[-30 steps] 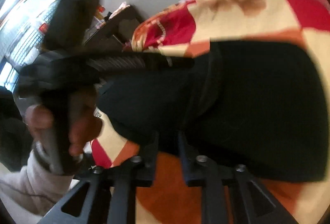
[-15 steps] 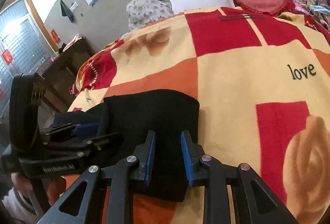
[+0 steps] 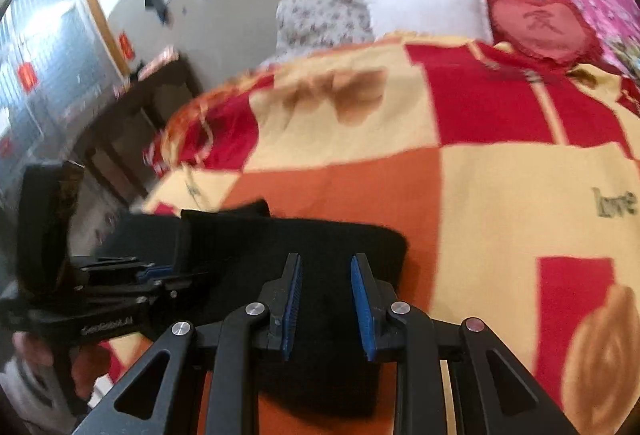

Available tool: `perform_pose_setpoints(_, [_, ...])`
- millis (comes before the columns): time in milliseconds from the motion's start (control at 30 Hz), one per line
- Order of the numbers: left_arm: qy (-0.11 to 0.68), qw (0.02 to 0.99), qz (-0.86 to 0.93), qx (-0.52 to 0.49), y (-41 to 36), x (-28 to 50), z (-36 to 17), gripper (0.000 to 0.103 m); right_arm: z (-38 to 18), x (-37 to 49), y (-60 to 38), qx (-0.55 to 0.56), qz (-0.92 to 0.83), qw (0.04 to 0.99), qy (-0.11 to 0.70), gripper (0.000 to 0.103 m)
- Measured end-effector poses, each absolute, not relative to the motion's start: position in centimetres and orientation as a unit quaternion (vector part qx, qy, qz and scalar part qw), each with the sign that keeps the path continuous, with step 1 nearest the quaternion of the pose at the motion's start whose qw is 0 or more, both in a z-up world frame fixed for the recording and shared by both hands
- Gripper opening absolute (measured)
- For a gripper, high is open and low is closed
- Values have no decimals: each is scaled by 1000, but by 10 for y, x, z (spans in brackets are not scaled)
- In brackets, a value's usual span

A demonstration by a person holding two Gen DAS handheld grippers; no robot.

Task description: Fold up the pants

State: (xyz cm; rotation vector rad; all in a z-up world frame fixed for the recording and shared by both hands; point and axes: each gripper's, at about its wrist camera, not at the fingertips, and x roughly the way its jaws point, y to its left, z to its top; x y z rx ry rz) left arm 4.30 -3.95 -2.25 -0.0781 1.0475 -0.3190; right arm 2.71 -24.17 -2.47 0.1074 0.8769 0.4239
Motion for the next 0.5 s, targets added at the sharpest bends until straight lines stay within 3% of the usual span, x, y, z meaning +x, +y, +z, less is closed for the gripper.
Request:
perform_pose_setpoints(300, [498,856,-133,-44,-29,35,-18,31,0,6,-237,24,201,888,414,24])
perform_pose_setpoints(500, [488,862,-127,-43,-28,27,-21,33,-21,-19,-231,-2,191,886,423,24])
